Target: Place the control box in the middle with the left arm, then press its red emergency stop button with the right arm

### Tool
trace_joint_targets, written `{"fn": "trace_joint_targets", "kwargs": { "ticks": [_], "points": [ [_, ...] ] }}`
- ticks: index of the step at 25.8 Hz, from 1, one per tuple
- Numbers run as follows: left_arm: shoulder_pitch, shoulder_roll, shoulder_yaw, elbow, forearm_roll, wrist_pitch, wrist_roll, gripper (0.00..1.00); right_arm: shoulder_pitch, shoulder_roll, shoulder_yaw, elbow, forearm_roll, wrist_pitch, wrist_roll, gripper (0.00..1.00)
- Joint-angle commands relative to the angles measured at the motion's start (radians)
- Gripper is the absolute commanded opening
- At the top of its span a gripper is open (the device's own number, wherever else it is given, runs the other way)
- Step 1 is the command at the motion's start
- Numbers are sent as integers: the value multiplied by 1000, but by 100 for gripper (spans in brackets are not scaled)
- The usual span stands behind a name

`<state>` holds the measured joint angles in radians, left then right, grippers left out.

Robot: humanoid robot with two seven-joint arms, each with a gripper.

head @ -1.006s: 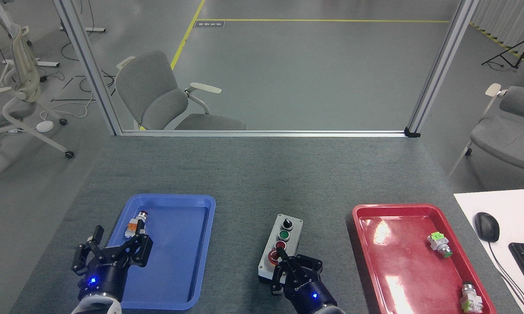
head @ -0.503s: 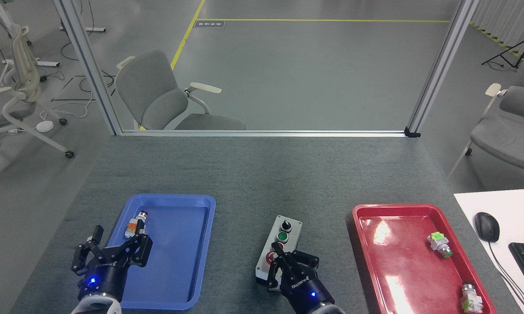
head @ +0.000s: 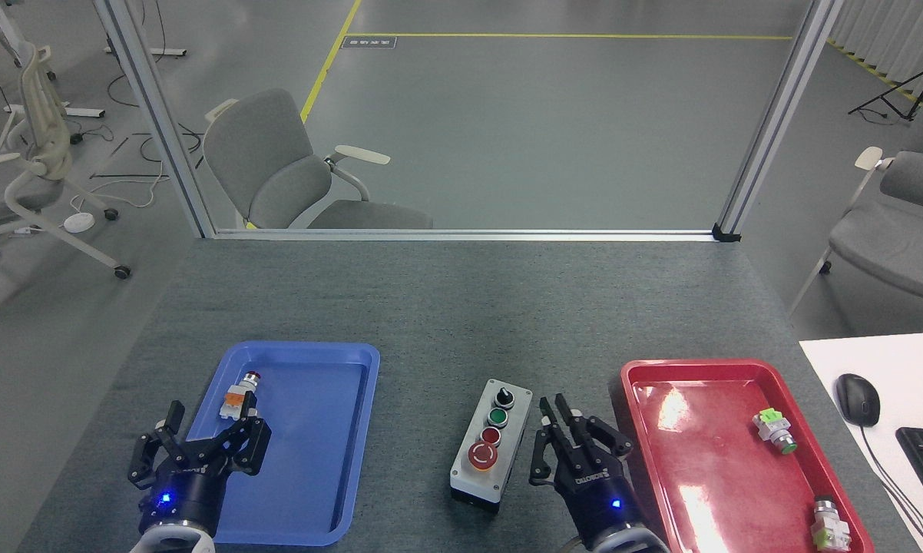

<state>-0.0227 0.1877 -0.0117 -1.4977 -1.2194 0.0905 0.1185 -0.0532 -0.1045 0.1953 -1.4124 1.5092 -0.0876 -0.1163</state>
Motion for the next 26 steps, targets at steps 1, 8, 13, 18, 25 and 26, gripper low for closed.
{"fn": "trace_joint_targets", "kwargs": {
  "ticks": [1,8,13,18,25,26],
  "points": [
    [9,1,-2,-1,-2,-2,1,99,16,-46,-105,0,-14,-9,1,99],
    [40,-1,-2,-15,-2,-34,3,99,59,-72,-247,0,-27,-1,6,99],
    [63,-5,-2,-41,0,-35,3,99,79,-70,-280,-22,-33,2,4,99],
    [63,-7,-4,-41,0,-37,3,99,90,-70,-281,-34,-46,-4,9,99],
    [63,-5,-4,-42,0,-37,3,99,90,-83,-283,-57,-50,0,7,99],
    [63,-5,-4,-42,0,-37,3,99,90,-83,-283,-59,-50,2,6,99]
  ]
}}
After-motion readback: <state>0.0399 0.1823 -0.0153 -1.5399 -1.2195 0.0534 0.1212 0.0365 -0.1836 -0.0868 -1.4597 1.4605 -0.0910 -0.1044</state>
